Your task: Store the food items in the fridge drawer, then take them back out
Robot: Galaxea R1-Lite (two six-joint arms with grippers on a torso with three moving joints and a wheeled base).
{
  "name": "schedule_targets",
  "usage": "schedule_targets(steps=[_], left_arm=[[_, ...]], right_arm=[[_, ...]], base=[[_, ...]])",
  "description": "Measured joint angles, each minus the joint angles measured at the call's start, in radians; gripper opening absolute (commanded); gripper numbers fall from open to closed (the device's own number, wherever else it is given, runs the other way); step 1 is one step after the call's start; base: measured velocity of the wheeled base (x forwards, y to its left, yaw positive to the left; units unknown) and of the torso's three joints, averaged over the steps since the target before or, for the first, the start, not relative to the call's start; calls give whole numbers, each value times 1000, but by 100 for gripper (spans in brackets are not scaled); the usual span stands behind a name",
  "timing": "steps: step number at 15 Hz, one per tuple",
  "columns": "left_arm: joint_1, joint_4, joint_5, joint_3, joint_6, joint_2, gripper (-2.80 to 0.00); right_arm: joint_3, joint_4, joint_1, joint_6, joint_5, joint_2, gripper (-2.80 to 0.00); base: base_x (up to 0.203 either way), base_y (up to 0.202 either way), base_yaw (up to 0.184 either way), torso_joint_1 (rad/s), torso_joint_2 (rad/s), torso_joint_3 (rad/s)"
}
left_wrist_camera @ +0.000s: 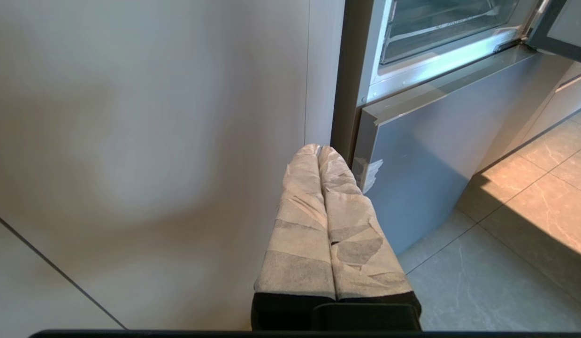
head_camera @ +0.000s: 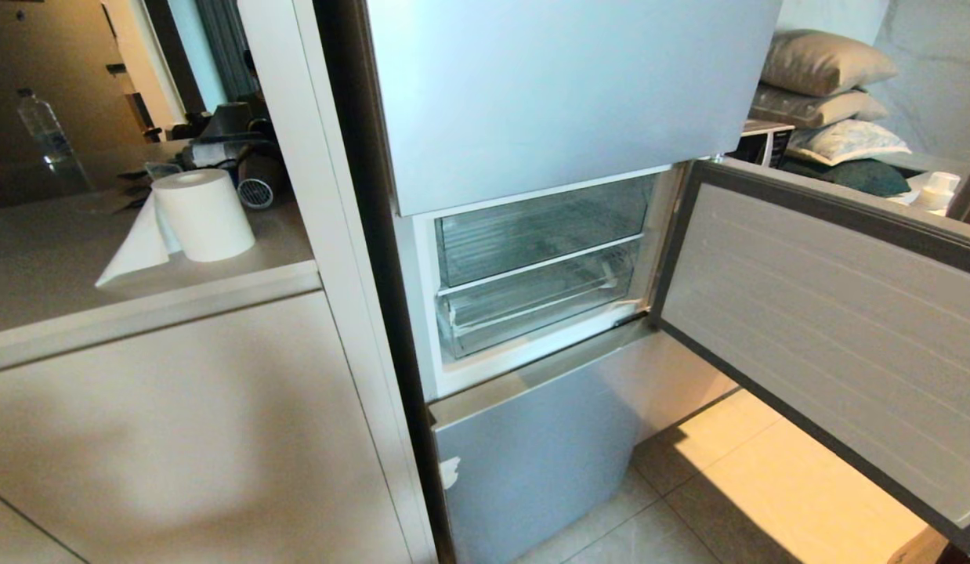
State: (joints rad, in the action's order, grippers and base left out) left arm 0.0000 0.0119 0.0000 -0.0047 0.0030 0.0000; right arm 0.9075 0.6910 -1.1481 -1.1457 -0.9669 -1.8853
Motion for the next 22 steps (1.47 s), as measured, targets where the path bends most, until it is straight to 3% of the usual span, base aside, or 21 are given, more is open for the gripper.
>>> schedule_targets(steps=[3,7,9,10,14,15,18,22], left_arm=[[0,0,0,0,0,0,-280],[0,0,0,0,0,0,-280],[0,0,0,0,0,0,-280],[0,0,0,0,0,0,-280],[0,0,0,0,0,0,-280],[0,0,0,0,0,0,-280],[0,0,0,0,0,0,-280],[0,0,0,0,0,0,-280]], right_arm=[[-22,5,-31,-22,-23,114,-280],[261,12,-41,-261,-17,155,-280],[330,13,-49,-324,76,137,-280],[336,12,-53,-292,140,121,-280],[234,8,-20,74,512,42,-280],[185,9,3,130,568,32,-280],[44,9,116,168,590,29,-280],[-94,13,343,153,581,62,-280]], base=[[0,0,0,0,0,0],[0,0,0,0,0,0],[0,0,0,0,0,0],[0,0,0,0,0,0],[0,0,0,0,0,0],[0,0,0,0,0,0],[0,0,0,0,0,0],[0,0,0,0,0,0]])
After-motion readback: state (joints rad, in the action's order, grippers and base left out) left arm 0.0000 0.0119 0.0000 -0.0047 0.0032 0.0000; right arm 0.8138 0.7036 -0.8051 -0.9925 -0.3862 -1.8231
